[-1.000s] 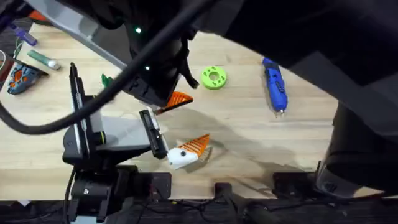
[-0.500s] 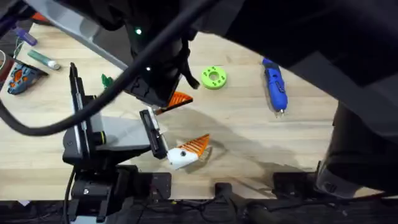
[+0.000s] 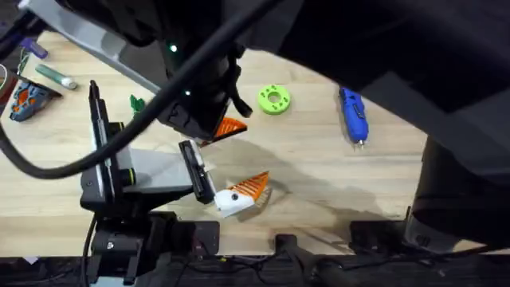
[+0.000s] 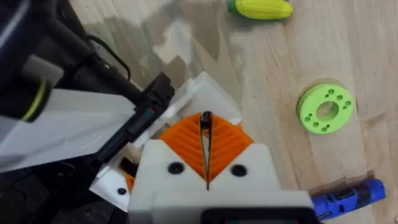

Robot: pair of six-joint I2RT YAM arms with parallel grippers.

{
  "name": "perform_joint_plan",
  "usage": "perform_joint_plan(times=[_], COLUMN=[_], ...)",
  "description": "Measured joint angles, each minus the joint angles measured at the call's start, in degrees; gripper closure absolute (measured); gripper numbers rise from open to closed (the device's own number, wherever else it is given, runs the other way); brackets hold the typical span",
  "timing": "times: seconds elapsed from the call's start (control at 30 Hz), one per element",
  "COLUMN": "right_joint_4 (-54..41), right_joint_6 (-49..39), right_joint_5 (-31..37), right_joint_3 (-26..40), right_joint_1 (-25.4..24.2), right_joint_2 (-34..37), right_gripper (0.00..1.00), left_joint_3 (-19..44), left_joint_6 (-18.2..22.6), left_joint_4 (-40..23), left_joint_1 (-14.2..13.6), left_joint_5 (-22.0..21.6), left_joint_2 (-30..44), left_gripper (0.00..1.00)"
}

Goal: Pick up the gripper from the table and insert it into the empty holder that is missing its gripper. Then pick up a screw, insert it into the mounting hole, and use the screwdriver to tighten it. Finally, clean up the table by picking up the vegetable and placing it into the bucket.

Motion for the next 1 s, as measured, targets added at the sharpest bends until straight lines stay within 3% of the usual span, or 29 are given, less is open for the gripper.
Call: perform_joint_plan(times=[0.9, 0.93, 1.0], right_joint_4=[0.9, 0.9, 1.0], right_joint_6=[-0.4, -0.3, -0.6], right_joint_5=[0.4, 0.4, 0.8], right_joint_3=[-2.1, -2.1, -2.1], right_joint_1=[0.0, 0.0, 0.0], right_joint_2=[0.3, 0.3, 0.3], right_gripper=[0.992, 0.957, 0.788], left_joint_3=[0.0, 0.0, 0.0], left_joint_6=[-0.9, -1.0, -1.1], left_joint_4=[-0.1, -0.1, -0.1], left_joint_1=[0.0, 0.0, 0.0], left_joint_5=[0.0, 0.0, 0.1], left_joint_2=[0.1, 0.1, 0.1], left_gripper=[0.013, 0.015, 0.014])
